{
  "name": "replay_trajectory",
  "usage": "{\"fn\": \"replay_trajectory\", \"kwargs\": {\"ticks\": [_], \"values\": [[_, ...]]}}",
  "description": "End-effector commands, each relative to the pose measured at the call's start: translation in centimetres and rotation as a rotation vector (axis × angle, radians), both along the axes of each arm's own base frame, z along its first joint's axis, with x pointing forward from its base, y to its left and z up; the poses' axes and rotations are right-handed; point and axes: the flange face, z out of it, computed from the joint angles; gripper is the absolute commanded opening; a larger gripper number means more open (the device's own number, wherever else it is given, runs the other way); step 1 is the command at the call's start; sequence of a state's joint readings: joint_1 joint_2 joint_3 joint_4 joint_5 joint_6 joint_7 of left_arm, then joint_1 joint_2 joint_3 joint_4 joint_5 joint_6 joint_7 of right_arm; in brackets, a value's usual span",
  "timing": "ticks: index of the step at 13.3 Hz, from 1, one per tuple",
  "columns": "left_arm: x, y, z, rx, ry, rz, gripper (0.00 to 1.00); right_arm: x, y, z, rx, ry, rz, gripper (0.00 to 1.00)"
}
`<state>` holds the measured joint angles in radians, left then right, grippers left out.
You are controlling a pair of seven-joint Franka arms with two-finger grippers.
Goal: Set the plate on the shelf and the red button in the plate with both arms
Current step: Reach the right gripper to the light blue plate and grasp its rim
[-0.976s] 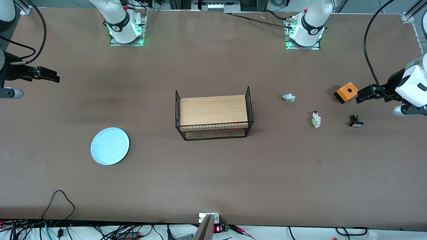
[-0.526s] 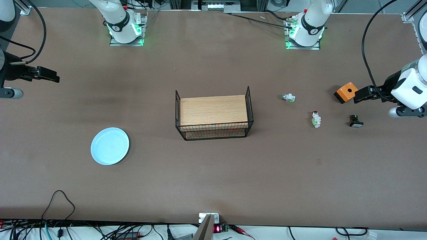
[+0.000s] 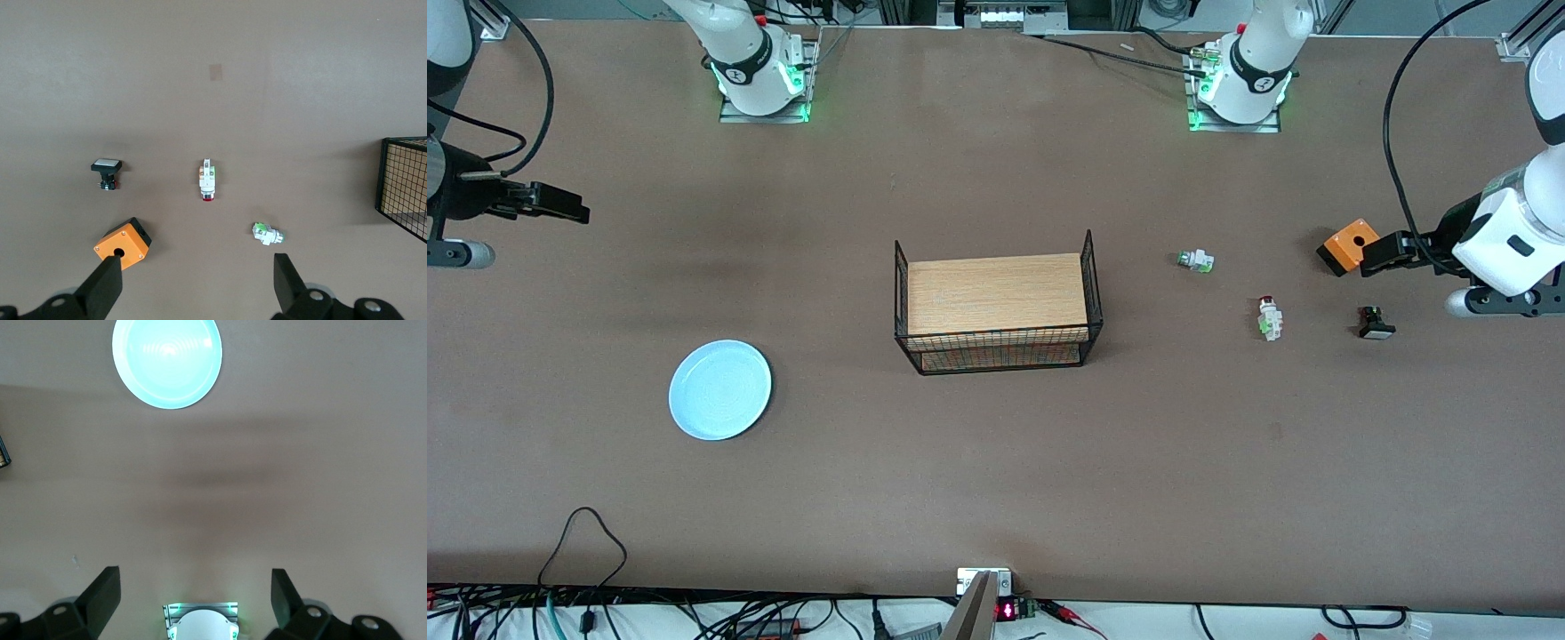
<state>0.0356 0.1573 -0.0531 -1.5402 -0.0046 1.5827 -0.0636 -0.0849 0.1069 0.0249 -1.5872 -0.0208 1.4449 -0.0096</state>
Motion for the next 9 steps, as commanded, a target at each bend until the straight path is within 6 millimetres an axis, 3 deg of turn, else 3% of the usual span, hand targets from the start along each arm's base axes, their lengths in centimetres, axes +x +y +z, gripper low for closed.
{"fn": "replay_trajectory", "kwargs": {"ticks": [1, 4, 9], "values": [[-0.2, -0.1, 0.1, 0.018, 0.009, -0.002, 1.0, 1.6, 0.3, -1.7, 0.018, 0.018, -0.016, 1.0], [-0.2, -0.1, 0.1, 0.018, 0.012, -0.002, 1.0, 3.4, 0.1, -3.1, 0.02, 0.018, -0.024, 1.0], [0.0, 0.0, -0.6, 0.017, 0.024, -0.001, 1.0, 5.9, -2.9, -7.2, 0.022, 0.027, -0.072, 1.0]]}}
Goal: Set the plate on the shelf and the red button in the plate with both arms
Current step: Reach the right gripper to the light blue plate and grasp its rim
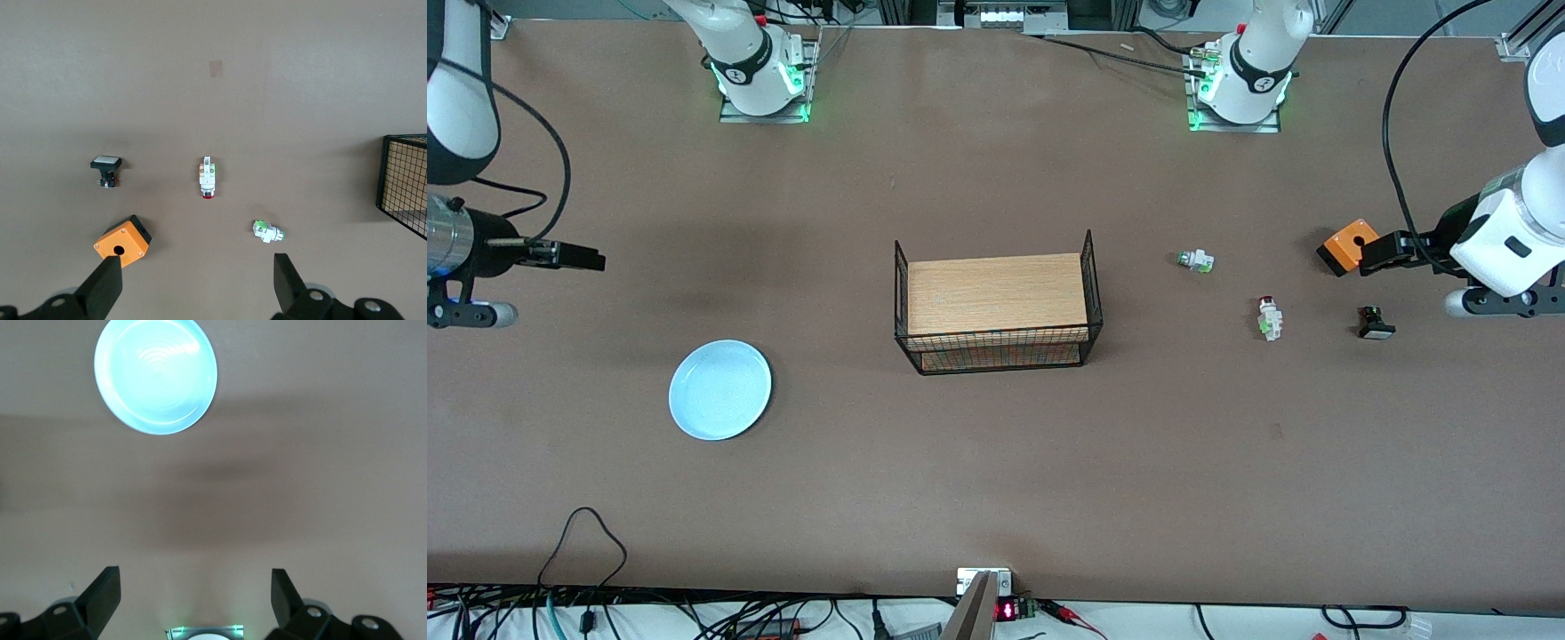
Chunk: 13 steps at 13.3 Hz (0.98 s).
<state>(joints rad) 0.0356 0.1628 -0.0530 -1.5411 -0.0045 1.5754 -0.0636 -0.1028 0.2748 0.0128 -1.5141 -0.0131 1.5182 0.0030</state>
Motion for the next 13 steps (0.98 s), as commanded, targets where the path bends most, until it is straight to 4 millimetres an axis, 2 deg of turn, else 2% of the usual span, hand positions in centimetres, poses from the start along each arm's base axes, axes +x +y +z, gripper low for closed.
{"fn": "replay_trajectory", "kwargs": {"ticks": [1, 3, 6, 7, 8, 10, 13], "values": [[0.0, -0.1, -0.2, 0.017, 0.012, -0.001, 1.0, 1.7, -0.9, -2.9, 0.018, 0.033, -0.03, 1.0], [0.3, -0.1, -1.1, 0.018, 0.029, 0.0, 1.0, 3.1, -1.0, -7.1, 0.024, 0.06, -0.03, 1.0], [0.2, 0.0, -2.0, 0.016, 0.067, -0.012, 1.0, 6.7, -1.5, -15.8, 0.016, -0.03, -0.033, 1.0], [0.2, -0.1, -1.9, 0.016, 0.069, -0.013, 1.0, 7.3, -1.6, -17.6, 0.019, -0.052, -0.017, 1.0], [0.3, -0.1, -1.9, 0.014, 0.07, -0.013, 1.0, 7.8, -1.6, -19.1, 0.019, -0.072, -0.024, 1.0], [0.3, -0.2, -2.0, 0.016, 0.07, -0.003, 1.0, 8.6, -1.2, -20.1, 0.012, -0.123, -0.027, 1.0], [0.3, -0.2, -2.0, 0.016, 0.07, -0.004, 1.0, 9.1, -1.3, -22.8, 0.01, -0.143, -0.025, 1.0]]}}
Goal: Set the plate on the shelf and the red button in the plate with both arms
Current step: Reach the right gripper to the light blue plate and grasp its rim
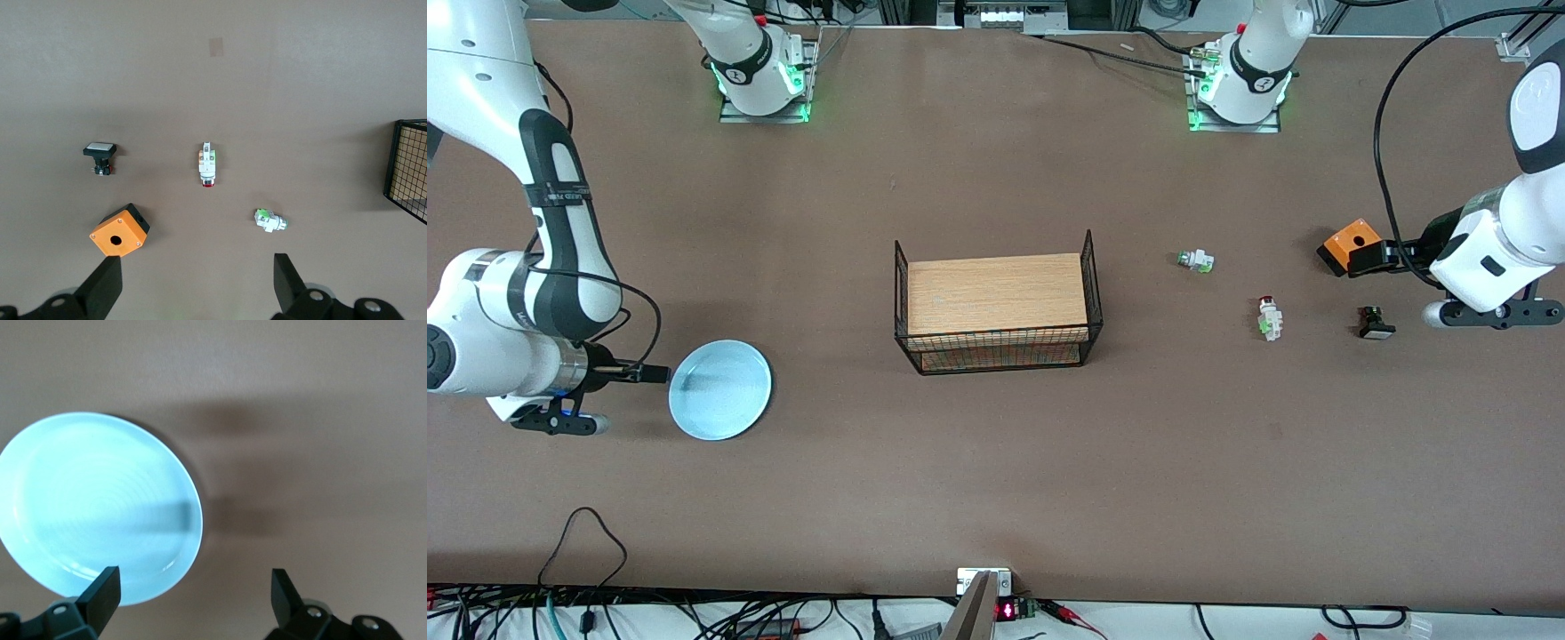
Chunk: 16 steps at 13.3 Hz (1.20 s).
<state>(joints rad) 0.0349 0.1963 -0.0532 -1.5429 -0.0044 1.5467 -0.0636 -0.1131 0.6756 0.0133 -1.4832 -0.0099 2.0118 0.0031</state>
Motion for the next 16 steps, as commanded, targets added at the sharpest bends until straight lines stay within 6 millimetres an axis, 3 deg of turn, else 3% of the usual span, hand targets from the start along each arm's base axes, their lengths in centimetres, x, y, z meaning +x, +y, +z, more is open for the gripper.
{"fn": "replay_trajectory", "kwargs": {"ticks": [1, 6, 7, 10, 13, 14, 16], "values": [[0.0, -0.2, 0.3, 0.017, 0.007, -0.002, 1.0, 0.9, 0.3, -2.0, 0.012, -0.03, -0.016, 1.0], [0.0, -0.2, 0.3, 0.016, 0.007, -0.005, 1.0, 1.5, 0.3, -7.9, 0.009, -0.085, -0.018, 0.99], [0.0, -0.2, 0.3, 0.016, 0.008, -0.008, 1.0, 1.3, 0.3, -8.7, 0.01, -0.079, -0.018, 0.95], [0.0, -0.1, 0.3, 0.014, 0.008, -0.012, 1.0, 1.2, 0.2, -8.7, 0.013, -0.07, -0.005, 0.69], [0.0, -0.2, 0.2, 0.016, 0.01, -0.013, 1.0, 1.2, 0.4, -8.3, 0.018, -0.059, -0.012, 0.67], [-0.1, -0.1, 0.0, 0.015, 0.019, -0.011, 1.0, 1.0, 0.4, -8.3, 0.023, -0.04, -0.023, 0.59], [-0.2, -0.1, -0.6, 0.016, 0.04, -0.013, 1.0, 0.4, 0.7, -8.5, 0.064, 0.014, -0.119, 0.33]]}}
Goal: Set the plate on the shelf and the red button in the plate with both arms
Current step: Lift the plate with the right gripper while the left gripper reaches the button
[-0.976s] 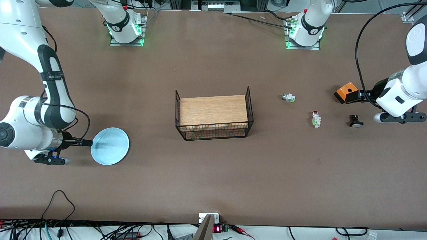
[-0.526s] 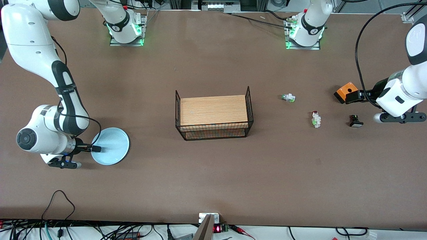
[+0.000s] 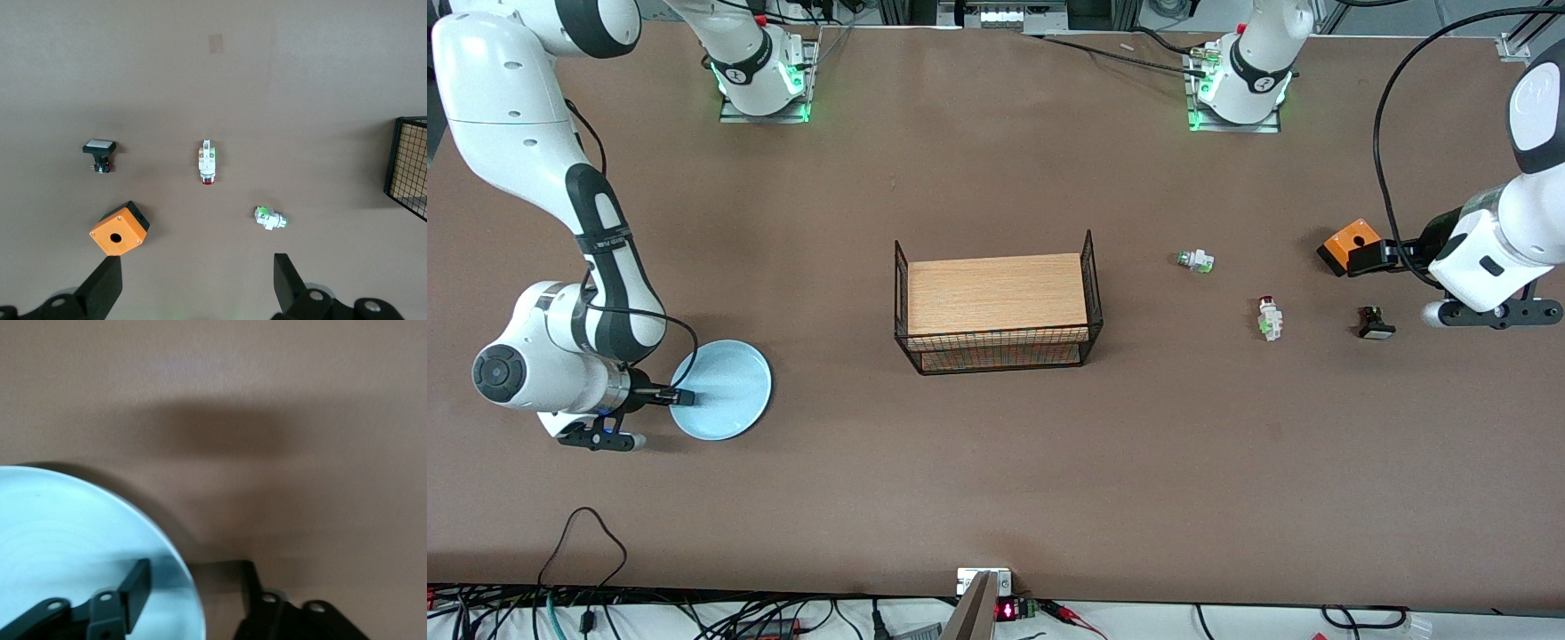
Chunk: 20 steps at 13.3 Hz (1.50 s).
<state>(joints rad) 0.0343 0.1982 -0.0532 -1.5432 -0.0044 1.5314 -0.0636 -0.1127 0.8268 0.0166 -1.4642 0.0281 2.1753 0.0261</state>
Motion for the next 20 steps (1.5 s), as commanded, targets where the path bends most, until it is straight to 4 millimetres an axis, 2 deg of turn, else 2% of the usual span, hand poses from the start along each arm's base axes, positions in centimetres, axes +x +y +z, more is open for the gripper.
{"fn": "replay_trajectory", "kwargs": {"ticks": [1, 3, 4, 6, 8, 10, 12, 15, 17, 18, 20], "values": [[-0.1, 0.0, -1.1, 0.016, 0.046, -0.011, 1.0, -0.5, 0.5, 0.0, 0.055, 0.053, -0.089, 0.21], [0.0, 0.1, -1.9, 0.015, 0.063, -0.01, 1.0, -0.9, 0.4, -0.2, 0.065, 0.089, -0.095, 0.02], [0.1, 0.1, -2.2, 0.015, 0.066, -0.01, 1.0, -1.2, 0.5, -0.2, 0.074, 0.121, -0.102, 0.0], [0.3, 0.1, -3.5, 0.015, 0.066, -0.01, 1.0, -1.4, 0.9, 1.1, 0.105, 0.141, -0.145, 0.0], [0.5, 0.0, -6.0, 0.014, 0.052, -0.013, 1.0, -1.9, 1.2, 3.7, 0.119, 0.184, -0.15, 0.0], [0.3, 0.0, -8.9, 0.013, 0.035, -0.014, 1.0, -2.3, 1.2, 6.8, 0.121, 0.21, -0.139, 0.0], [-0.1, -0.1, -11.0, 0.013, 0.031, -0.015, 1.0, -2.9, 1.2, 9.4, 0.12, 0.248, -0.127, 0.0], [-1.0, -0.5, -15.5, 0.01, -0.003, -0.02, 1.0, -3.2, 0.9, 15.7, 0.124, 0.289, -0.113, 0.0], [-2.1, -0.5, -19.5, 0.007, -0.046, -0.02, 1.0, -3.9, 0.6, 19.9, 0.118, 0.346, -0.136, 0.0], [-2.6, -0.5, -21.2, 0.006, -0.048, -0.02, 1.0, -4.4, 1.0, 22.5, 0.113, 0.367, -0.143, 0.0], [-3.1, -0.6, -23.8, 0.005, -0.023, -0.021, 1.0, -5.4, 2.1, 26.3, 0.102, 0.399, -0.17, 0.0]]}}
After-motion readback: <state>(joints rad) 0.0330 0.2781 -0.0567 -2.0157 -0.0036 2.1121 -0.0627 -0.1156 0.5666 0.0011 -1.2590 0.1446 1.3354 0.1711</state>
